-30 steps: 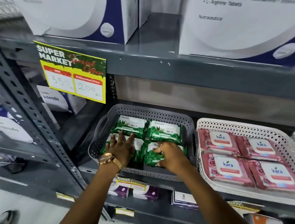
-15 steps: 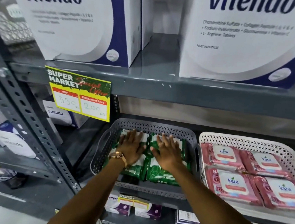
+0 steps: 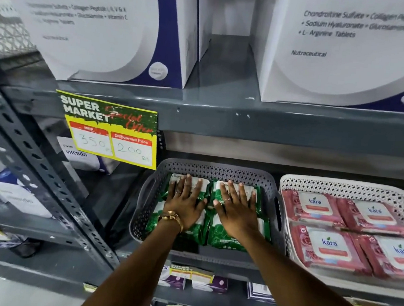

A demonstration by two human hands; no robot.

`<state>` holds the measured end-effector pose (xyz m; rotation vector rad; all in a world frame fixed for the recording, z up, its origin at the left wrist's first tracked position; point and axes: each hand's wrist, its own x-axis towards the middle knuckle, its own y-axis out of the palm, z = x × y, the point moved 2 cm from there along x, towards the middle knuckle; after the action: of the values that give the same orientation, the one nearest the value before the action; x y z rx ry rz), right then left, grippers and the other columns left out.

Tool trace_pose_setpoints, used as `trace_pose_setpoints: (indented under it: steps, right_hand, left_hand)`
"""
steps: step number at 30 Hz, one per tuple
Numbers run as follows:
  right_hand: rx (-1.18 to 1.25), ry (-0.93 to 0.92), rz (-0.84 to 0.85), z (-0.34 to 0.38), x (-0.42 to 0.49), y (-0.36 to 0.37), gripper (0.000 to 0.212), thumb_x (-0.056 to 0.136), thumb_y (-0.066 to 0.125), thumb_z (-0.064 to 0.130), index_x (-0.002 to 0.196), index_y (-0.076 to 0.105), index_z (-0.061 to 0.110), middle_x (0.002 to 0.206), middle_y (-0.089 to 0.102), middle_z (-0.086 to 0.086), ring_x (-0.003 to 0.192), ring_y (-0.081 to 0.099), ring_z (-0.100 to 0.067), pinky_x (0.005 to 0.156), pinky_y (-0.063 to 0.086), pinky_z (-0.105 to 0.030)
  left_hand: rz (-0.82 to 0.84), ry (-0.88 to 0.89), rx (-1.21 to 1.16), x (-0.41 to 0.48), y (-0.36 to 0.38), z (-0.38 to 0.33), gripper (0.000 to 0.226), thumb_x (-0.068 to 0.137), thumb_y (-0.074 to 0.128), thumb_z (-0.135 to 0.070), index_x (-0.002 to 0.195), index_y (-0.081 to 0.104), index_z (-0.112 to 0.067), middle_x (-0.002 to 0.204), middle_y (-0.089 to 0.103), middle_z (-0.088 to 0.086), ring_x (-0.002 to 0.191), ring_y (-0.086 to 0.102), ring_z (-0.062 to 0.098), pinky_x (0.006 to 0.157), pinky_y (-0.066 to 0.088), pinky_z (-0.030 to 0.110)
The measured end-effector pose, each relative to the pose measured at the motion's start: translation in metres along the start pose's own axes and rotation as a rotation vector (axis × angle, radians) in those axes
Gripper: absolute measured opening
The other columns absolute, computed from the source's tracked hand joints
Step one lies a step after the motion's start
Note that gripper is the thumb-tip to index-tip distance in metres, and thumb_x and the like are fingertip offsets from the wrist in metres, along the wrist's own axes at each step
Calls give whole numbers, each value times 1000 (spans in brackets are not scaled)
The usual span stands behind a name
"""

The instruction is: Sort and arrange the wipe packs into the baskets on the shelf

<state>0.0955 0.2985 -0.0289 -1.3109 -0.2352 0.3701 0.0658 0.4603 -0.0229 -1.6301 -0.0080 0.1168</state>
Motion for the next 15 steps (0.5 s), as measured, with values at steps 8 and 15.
trace_pose_setpoints:
  steps: [8, 15]
  right_hand:
    - [-26, 24, 23, 4, -1, -3, 59, 95, 9, 55, 147, -10, 34, 160, -15, 3, 145, -21, -23, 117, -12, -54]
    - [0, 10, 213, 1, -4, -28, 61, 95, 10, 56, 147, -10, 33, 159, -19, 2, 142, -28, -29, 114, -19, -53]
  left_hand:
    - [32, 4, -5, 1, -1, -1, 63, 98, 13, -52, 149, -14, -27, 156, -21, 10, 143, -20, 26, 114, -17, 47]
    - [108, 6, 9, -1, -12, -1, 66, 96, 9, -57, 148, -16, -25, 156, -24, 8, 143, -18, 25, 116, -11, 47]
